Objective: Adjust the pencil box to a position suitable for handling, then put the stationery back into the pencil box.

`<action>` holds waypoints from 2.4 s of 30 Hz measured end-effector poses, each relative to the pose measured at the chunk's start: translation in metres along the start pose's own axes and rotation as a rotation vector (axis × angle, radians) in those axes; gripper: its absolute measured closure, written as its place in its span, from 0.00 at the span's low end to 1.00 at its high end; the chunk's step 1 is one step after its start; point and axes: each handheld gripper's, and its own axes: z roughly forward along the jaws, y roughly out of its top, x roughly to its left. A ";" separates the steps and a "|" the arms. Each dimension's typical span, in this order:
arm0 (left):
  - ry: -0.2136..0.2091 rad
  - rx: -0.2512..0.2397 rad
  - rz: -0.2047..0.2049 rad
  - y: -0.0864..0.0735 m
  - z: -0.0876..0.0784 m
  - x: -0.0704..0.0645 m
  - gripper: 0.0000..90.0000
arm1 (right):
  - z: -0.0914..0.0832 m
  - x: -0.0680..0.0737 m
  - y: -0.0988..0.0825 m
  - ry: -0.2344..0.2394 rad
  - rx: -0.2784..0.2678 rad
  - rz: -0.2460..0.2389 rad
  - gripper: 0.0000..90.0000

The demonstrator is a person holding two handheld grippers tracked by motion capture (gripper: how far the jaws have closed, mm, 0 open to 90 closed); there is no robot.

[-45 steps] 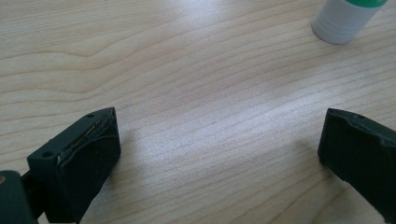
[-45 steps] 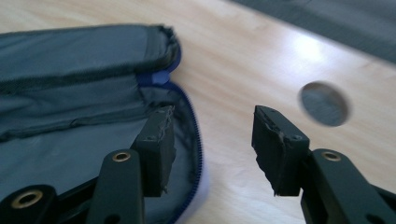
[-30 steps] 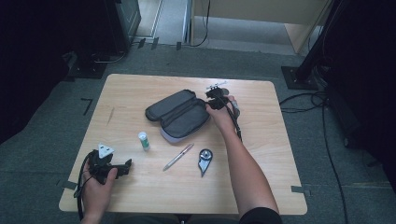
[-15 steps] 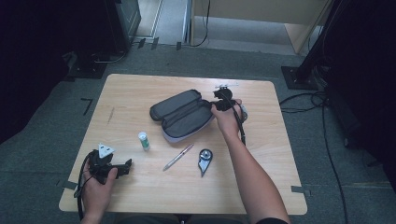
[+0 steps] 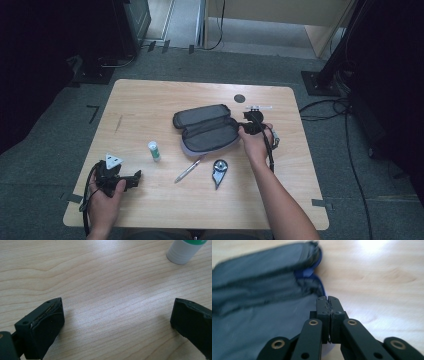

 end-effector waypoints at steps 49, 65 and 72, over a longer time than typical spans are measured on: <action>-0.002 -0.001 0.001 0.000 0.000 -0.001 0.00 | -0.039 -0.004 -0.040 0.106 -0.077 0.000 0.54; -0.004 -0.001 0.004 0.000 0.000 -0.002 0.00 | -0.075 0.028 -0.102 0.092 -0.086 -0.087 0.34; -0.004 0.000 0.006 0.001 0.000 -0.002 0.00 | -0.067 0.046 -0.116 0.127 -0.055 -0.104 0.34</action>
